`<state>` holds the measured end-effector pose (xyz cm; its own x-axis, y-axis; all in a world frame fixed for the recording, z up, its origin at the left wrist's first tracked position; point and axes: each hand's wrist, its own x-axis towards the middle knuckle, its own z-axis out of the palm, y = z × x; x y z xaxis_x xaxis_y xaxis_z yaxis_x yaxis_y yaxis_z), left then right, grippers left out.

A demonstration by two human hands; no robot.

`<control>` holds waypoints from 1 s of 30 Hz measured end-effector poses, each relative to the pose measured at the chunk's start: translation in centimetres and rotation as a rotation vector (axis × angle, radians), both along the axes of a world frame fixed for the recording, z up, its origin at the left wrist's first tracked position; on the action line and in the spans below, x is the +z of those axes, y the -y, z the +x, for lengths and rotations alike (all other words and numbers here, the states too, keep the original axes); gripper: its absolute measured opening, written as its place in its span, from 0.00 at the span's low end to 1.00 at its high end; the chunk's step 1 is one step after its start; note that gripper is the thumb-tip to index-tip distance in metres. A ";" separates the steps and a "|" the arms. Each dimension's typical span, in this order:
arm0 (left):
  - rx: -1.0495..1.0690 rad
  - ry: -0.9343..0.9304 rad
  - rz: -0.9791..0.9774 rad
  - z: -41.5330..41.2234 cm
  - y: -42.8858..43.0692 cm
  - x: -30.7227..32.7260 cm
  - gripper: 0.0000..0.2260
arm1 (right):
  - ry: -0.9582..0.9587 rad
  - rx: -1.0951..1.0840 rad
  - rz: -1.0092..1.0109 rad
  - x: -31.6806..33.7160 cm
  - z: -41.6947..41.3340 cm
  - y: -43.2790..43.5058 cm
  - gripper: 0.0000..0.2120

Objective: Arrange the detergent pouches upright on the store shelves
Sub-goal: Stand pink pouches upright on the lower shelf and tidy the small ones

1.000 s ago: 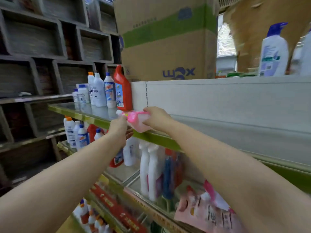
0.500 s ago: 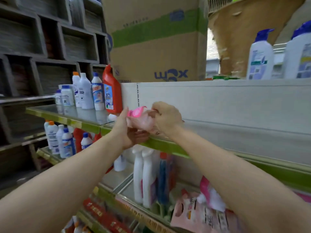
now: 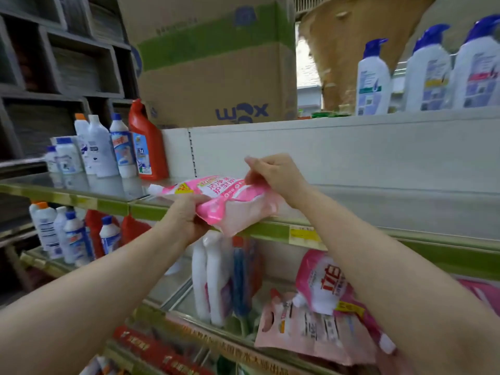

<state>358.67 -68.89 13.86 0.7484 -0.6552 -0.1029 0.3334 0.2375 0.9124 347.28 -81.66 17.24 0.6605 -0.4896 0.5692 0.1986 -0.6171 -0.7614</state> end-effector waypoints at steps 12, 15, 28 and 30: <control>-0.157 0.226 -0.286 -3.2 -1.1 -2.9 0.18 | -0.533 -0.140 0.035 2.9 -0.9 -0.7 0.27; -0.185 0.255 -0.336 -5.6 -1.2 -2.6 0.18 | -0.390 -0.076 0.225 3.2 -3.9 -0.7 0.21; -0.641 0.275 -0.313 -26.8 0.9 -0.6 0.14 | 0.288 -0.129 0.515 -0.4 -29.2 -0.3 0.06; -0.713 0.157 -0.282 -30.9 1.7 -0.9 0.15 | 0.353 -0.199 0.536 -1.9 -34.3 -0.3 0.06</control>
<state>327.80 -70.62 12.96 0.1291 -0.9689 0.2110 0.3642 0.2443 0.8987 313.02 -81.41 15.35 0.3477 -0.8577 0.3788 0.4135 -0.2223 -0.8829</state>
